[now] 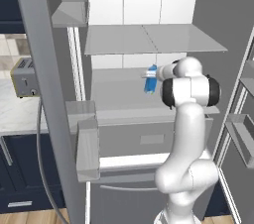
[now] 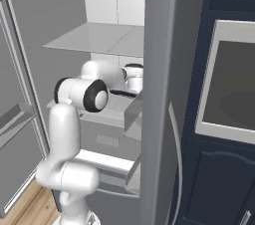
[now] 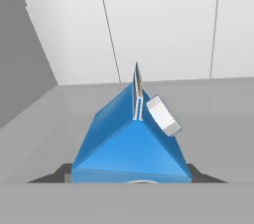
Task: Take a sugar cube from the saucer and place it inside the coffee. Then, grab milk from the fridge and place it next to the coffee on the counter to sweeten the coffee.
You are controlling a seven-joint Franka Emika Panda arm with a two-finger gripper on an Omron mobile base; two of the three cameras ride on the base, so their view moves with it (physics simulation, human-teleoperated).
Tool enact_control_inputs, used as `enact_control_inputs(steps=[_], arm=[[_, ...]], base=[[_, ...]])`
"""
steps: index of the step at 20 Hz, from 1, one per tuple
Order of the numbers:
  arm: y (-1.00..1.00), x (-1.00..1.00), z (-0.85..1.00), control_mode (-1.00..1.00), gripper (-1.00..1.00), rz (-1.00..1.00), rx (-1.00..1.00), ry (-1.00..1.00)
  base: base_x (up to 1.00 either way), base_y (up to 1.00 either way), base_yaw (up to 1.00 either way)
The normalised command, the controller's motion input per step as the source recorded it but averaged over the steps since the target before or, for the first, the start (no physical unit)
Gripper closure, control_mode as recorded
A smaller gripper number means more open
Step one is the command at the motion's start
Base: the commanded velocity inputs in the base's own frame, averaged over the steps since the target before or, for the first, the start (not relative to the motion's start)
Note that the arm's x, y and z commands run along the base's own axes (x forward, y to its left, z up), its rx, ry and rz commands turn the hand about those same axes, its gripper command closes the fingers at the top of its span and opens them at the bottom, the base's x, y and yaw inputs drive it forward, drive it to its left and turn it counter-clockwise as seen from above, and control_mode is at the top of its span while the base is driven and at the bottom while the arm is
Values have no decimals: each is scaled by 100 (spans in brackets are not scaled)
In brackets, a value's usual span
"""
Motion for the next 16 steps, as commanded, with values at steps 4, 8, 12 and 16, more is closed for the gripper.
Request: enact_control_inputs(steps=[4,8,12,16], arm=[[0,0,0,-100,100,0,0,0],[-4,-7,0,-100,100,0,0,-3],[-28,-86,10,-100,100,0,1,-25],[-3,-100,7,-100,100,0,0,-12]], base=[[0,0,0],[0,0,0],[0,0,0],[0,0,0]])
